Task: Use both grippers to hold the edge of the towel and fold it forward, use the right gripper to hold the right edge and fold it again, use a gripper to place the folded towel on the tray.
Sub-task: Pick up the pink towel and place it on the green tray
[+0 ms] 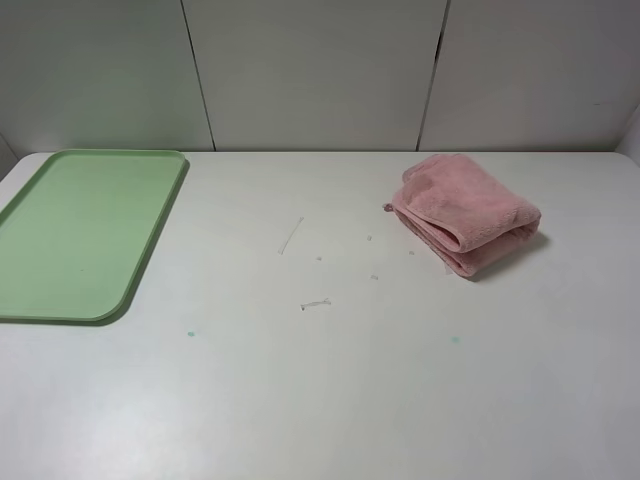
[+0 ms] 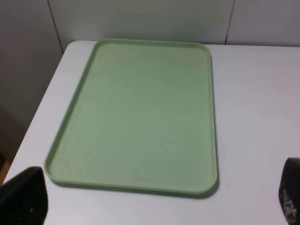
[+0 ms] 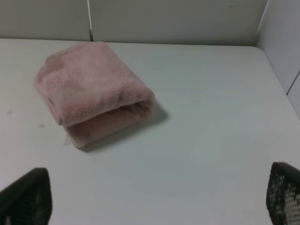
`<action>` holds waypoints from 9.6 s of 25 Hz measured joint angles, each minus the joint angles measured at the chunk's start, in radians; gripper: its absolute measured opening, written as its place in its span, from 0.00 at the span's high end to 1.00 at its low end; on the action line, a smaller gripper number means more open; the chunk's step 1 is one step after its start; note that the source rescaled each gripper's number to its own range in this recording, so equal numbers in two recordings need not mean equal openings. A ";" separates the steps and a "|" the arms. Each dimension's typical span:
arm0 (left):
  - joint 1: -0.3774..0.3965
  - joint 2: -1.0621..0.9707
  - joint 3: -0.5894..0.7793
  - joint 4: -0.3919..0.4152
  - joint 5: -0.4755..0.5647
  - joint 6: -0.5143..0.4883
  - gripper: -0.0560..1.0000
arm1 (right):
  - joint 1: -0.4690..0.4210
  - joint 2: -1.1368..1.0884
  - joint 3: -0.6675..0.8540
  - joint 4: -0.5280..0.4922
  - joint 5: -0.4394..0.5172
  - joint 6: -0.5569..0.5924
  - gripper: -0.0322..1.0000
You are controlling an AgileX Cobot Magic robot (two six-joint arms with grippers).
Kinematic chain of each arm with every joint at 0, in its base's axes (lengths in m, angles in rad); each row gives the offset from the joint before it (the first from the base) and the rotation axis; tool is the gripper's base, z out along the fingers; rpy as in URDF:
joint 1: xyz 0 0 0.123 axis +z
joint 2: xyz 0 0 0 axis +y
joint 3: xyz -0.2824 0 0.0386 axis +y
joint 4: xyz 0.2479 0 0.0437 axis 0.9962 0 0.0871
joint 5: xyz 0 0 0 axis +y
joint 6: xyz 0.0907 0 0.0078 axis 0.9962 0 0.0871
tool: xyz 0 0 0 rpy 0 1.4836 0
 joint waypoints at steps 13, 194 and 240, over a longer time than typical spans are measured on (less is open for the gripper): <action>0.000 0.000 0.000 0.000 -0.029 0.001 0.01 | 0.000 0.000 0.000 0.001 0.000 0.001 0.00; -0.505 2.050 -1.244 -0.099 0.084 -0.035 0.91 | 0.000 0.000 0.000 -0.010 -0.001 0.004 0.00; 0.110 1.744 -0.442 -0.104 -0.835 -0.003 0.91 | 0.000 0.000 0.000 -0.010 -0.001 0.004 0.00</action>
